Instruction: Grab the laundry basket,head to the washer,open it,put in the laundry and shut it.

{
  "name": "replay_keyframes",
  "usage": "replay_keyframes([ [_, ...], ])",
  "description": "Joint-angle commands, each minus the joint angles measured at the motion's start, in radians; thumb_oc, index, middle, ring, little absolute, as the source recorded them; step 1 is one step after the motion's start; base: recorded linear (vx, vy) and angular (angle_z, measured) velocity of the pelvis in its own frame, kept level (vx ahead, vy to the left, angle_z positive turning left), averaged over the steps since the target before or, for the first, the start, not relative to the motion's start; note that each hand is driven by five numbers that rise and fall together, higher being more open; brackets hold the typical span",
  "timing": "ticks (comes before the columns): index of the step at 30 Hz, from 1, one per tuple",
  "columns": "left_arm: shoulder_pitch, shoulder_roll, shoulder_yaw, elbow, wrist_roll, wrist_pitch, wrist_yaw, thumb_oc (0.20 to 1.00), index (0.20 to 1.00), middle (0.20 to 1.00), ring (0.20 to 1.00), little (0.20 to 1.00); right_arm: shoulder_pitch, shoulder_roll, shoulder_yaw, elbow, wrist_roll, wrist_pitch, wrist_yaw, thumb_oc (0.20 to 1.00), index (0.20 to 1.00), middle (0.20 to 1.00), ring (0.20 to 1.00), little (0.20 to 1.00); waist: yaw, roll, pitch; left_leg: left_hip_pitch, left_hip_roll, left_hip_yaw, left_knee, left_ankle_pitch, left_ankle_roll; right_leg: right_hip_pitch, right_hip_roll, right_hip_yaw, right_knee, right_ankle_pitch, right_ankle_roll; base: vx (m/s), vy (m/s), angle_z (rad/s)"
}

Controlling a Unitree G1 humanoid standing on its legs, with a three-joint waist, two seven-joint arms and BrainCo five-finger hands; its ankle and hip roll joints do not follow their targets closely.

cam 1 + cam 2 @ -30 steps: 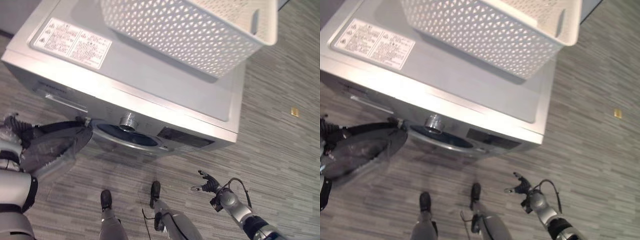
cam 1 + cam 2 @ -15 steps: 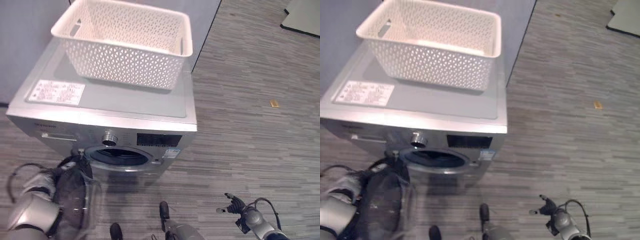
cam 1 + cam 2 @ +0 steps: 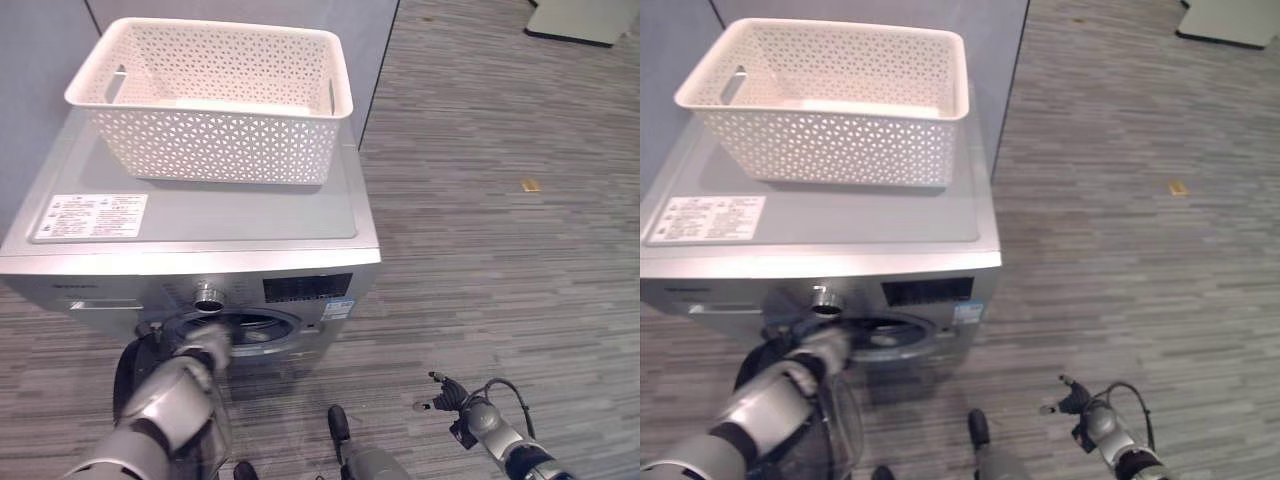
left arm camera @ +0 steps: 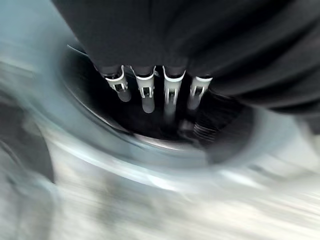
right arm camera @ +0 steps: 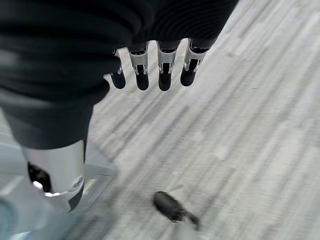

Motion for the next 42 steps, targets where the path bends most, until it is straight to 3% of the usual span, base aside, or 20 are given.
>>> replay_keyframes([
  [1, -0.233, -0.156, 0.043, -0.052, -0.03, -0.142, 0.011, 1.0, 1.0, 1.0, 1.0, 1.0, -0.048, -0.01, 0.005, 0.061, 0.005, -0.014, -0.029, 1.0, 1.0, 1.0, 1.0, 1.0, -0.036, 0.008, 0.032, 0.058, 0.122, -0.033, 0.007, 0.035, -0.08, 0.045, 0.032, -0.021, 0.029, -0.095, 0.072, -0.02, -0.068, -0.07],
  [5, -0.245, -0.156, 0.033, -0.057, -0.026, -0.145, 0.011, 1.0, 1.0, 1.0, 1.0, 1.0, -0.043, -0.017, 0.016, 0.049, 0.002, -0.018, -0.026, 1.0, 1.0, 1.0, 1.0, 1.0, -0.037, 0.003, 0.033, 0.025, 0.138, -0.054, 0.006, 0.057, -0.092, 0.037, 0.042, -0.039, 0.018, -0.092, 0.066, -0.05, -0.101, 0.09],
  [7, -0.276, -0.127, 0.017, -0.093, 0.007, -0.175, 0.061, 1.0, 1.0, 1.0, 1.0, 1.0, -0.044, -0.014, 0.03, 0.096, 0.0, -0.031, -0.035, 1.0, 1.0, 1.0, 1.0, 1.0, -0.006, -0.002, 0.043, -0.022, 0.159, -0.1, 0.006, 0.108, -0.109, 0.034, 0.051, -0.073, 0.01, -0.102, 0.058, -0.1, -0.19, 0.3],
  [10, -0.303, -0.103, 0.055, -0.201, -0.024, -0.207, 0.174, 1.0, 1.0, 1.0, 1.0, 1.0, -0.037, -0.01, 0.017, 0.153, 0.006, -0.044, -0.063, 1.0, 1.0, 1.0, 1.0, 1.0, 0.044, 0.012, 0.071, -0.048, 0.155, -0.147, 0.006, 0.131, -0.107, 0.056, 0.041, -0.125, 0.002, -0.122, 0.047, -0.08, -0.113, 0.77],
  [12, -0.245, -0.051, 0.069, -0.406, -0.036, -0.22, 0.224, 1.0, 1.0, 1.0, 1.0, 1.0, -0.042, -0.013, 0.0, 0.172, 0.013, -0.049, -0.081, 1.0, 1.0, 1.0, 1.0, 1.0, 0.101, 0.033, 0.102, -0.043, 0.14, -0.189, 0.031, 0.14, -0.1, 0.087, 0.029, -0.148, 0.002, -0.133, 0.039, -0.11, -0.012, 0.41],
  [13, -0.244, -0.048, 0.069, -0.409, -0.036, -0.218, 0.223, 1.0, 1.0, 1.0, 1.0, 1.0, -0.042, -0.012, 0.0, 0.172, 0.013, -0.049, -0.081, 1.0, 1.0, 1.0, 1.0, 1.0, 0.099, 0.032, 0.101, -0.047, 0.139, -0.19, 0.032, 0.142, -0.1, 0.085, 0.028, -0.149, 0.001, -0.13, 0.039, -0.19, 0.024, 0.64],
  [14, -0.096, 0.035, 0.097, -0.658, -0.035, -0.238, 0.21, 1.0, 1.0, 1.0, 1.0, 1.0, -0.042, -0.002, -0.043, 0.174, 0.025, -0.054, -0.095, 1.0, 1.0, 1.0, 1.0, 1.0, 0.145, 0.026, 0.128, -0.048, 0.068, -0.251, 0.169, 0.042, -0.072, 0.108, -0.002, -0.166, 0.01, -0.126, 0.025, -0.16, 0.014, 0.58],
  [15, -0.092, 0.04, 0.097, -0.665, -0.035, -0.234, 0.208, 1.0, 1.0, 1.0, 1.0, 1.0, -0.041, 0.0, -0.042, 0.173, 0.025, -0.054, -0.095, 1.0, 1.0, 1.0, 1.0, 1.0, 0.142, 0.023, 0.127, -0.054, 0.065, -0.253, 0.177, 0.041, -0.07, 0.107, -0.005, -0.168, 0.009, -0.123, 0.026, -0.17, 0.028, 0.38],
  [19, 0.101, 0.056, 0.166, -0.713, -0.067, -0.238, 0.187, 1.0, 1.0, 1.0, 1.0, 1.0, -0.02, 0.032, -0.068, 0.191, 0.015, -0.043, -0.082, 1.0, 1.0, 1.0, 1.0, 1.0, 0.183, 0.011, 0.113, -0.031, -0.11, -0.376, 0.326, -0.124, -0.018, 0.13, -0.019, -0.157, 0.013, -0.104, 0.022, -0.05, 0.055, 0.19],
  [20, 0.102, 0.056, 0.166, -0.713, -0.067, -0.238, 0.187, 1.0, 1.0, 1.0, 1.0, 1.0, -0.02, 0.031, -0.068, 0.19, 0.015, -0.043, -0.082, 1.0, 1.0, 1.0, 1.0, 1.0, 0.183, 0.012, 0.114, -0.03, -0.11, -0.376, 0.326, -0.124, -0.018, 0.131, -0.019, -0.157, 0.012, -0.104, 0.022, -0.01, 0.124, -0.11],
  [21, 0.169, 0.033, 0.19, -0.694, -0.067, -0.232, 0.189, 1.0, 1.0, 1.0, 1.0, 1.0, -0.002, 0.055, -0.078, 0.194, 0.009, -0.039, -0.071, 1.0, 1.0, 1.0, 1.0, 1.0, 0.187, 0.026, 0.096, 0.007, -0.125, -0.368, 0.299, -0.172, 0.006, 0.141, -0.017, -0.16, 0.02, -0.1, 0.025, 0.0, 0.128, -0.05],
  [23, 0.216, 0.029, 0.208, -0.669, -0.062, -0.229, 0.193, 1.0, 1.0, 1.0, 1.0, 1.0, 0.007, 0.075, -0.076, 0.198, -0.006, -0.033, -0.063, 1.0, 1.0, 1.0, 1.0, 1.0, 0.188, 0.034, 0.079, 0.057, -0.125, -0.344, 0.248, -0.187, 0.021, 0.145, -0.016, -0.154, 0.035, -0.091, 0.034, 0.0, 0.161, -0.17],
  [25, 0.227, 0.031, 0.214, -0.657, -0.065, -0.229, 0.195, 1.0, 1.0, 1.0, 1.0, 1.0, 0.011, 0.083, -0.076, 0.204, -0.01, -0.033, -0.064, 1.0, 1.0, 1.0, 1.0, 1.0, 0.194, 0.038, 0.072, 0.071, -0.128, -0.341, 0.226, -0.181, 0.027, 0.143, -0.018, -0.159, 0.043, -0.089, 0.04, -0.06, 0.104, -0.11],
  [27, 0.244, 0.054, 0.218, -0.667, -0.057, -0.225, 0.202, 1.0, 1.0, 1.0, 1.0, 1.0, 0.012, 0.1, -0.077, 0.21, -0.013, -0.026, -0.059, 1.0, 1.0, 1.0, 1.0, 1.0, 0.199, 0.046, 0.071, 0.091, -0.133, -0.342, 0.176, -0.157, 0.044, 0.121, -0.028, -0.172, 0.127, -0.095, 0.049, -0.17, 0.099, -0.14],
  [29, 0.235, 0.084, 0.23, -0.681, -0.049, -0.218, 0.218, 1.0, 1.0, 1.0, 1.0, 1.0, -0.011, 0.133, -0.064, 0.24, -0.016, -0.015, -0.044, 1.0, 1.0, 1.0, 1.0, 1.0, 0.214, 0.073, 0.092, 0.093, -0.118, -0.345, 0.145, -0.117, 0.063, 0.062, -0.048, -0.199, 0.31, -0.152, 0.084, -0.27, 0.053, -0.13],
  [31, 0.229, 0.095, 0.224, -0.704, -0.043, -0.216, 0.22, 1.0, 1.0, 1.0, 1.0, 1.0, -0.008, 0.157, -0.066, 0.267, -0.01, -0.016, -0.038, 1.0, 1.0, 1.0, 1.0, 1.0, 0.233, 0.08, 0.089, 0.075, -0.116, -0.37, 0.15, -0.098, 0.071, 0.108, -0.082, -0.162, 0.395, -0.202, 0.071, -0.22, -0.081, -0.07],
  [35, 0.226, 0.095, 0.225, -0.716, -0.049, -0.219, 0.226, 1.0, 1.0, 1.0, 1.0, 1.0, 0.005, 0.169, -0.084, 0.286, 0.005, -0.014, -0.041, 1.0, 1.0, 1.0, 1.0, 1.0, 0.253, 0.073, 0.054, 0.037, -0.111, -0.395, 0.164, -0.081, 0.061, 0.178, -0.118, -0.113, 0.37, -0.191, 0.071, -0.09, -0.178, 0.35],
  [37, 0.226, 0.093, 0.228, -0.71, -0.052, -0.218, 0.226, 1.0, 1.0, 1.0, 1.0, 1.0, 0.012, 0.176, -0.071, 0.284, -0.007, -0.011, -0.037, 1.0, 1.0, 1.0, 1.0, 1.0, 0.279, 0.06, 0.033, 0.011, -0.107, -0.397, 0.176, -0.082, 0.046, 0.254, -0.147, -0.123, 0.29, -0.224, 0.079, -0.07, -0.202, 0.15],
  [41, 0.244, 0.1, 0.253, -0.73, -0.052, -0.214, 0.238, 1.0, 1.0, 1.0, 1.0, 1.0, 0.008, 0.181, -0.058, 0.267, -0.01, -0.016, -0.043, 1.0, 1.0, 1.0, 1.0, 1.0, 0.307, 0.038, 0.035, -0.031, -0.073, -0.382, 0.188, -0.047, 0.013, 0.288, -0.134, -0.157, 0.176, -0.241, 0.077, -0.18, -0.28, -0.01],
  [42, 0.253, 0.098, 0.265, -0.739, -0.061, -0.214, 0.24, 1.0, 1.0, 1.0, 1.0, 1.0, 0.008, 0.178, -0.056, 0.264, 0.0, -0.022, -0.045, 1.0, 1.0, 1.0, 1.0, 1.0, 0.309, 0.03, 0.042, -0.063, -0.043, -0.384, 0.185, 0.002, -0.017, 0.294, -0.11, -0.171, 0.14, -0.246, 0.065, -0.22, -0.214, -0.14],
])
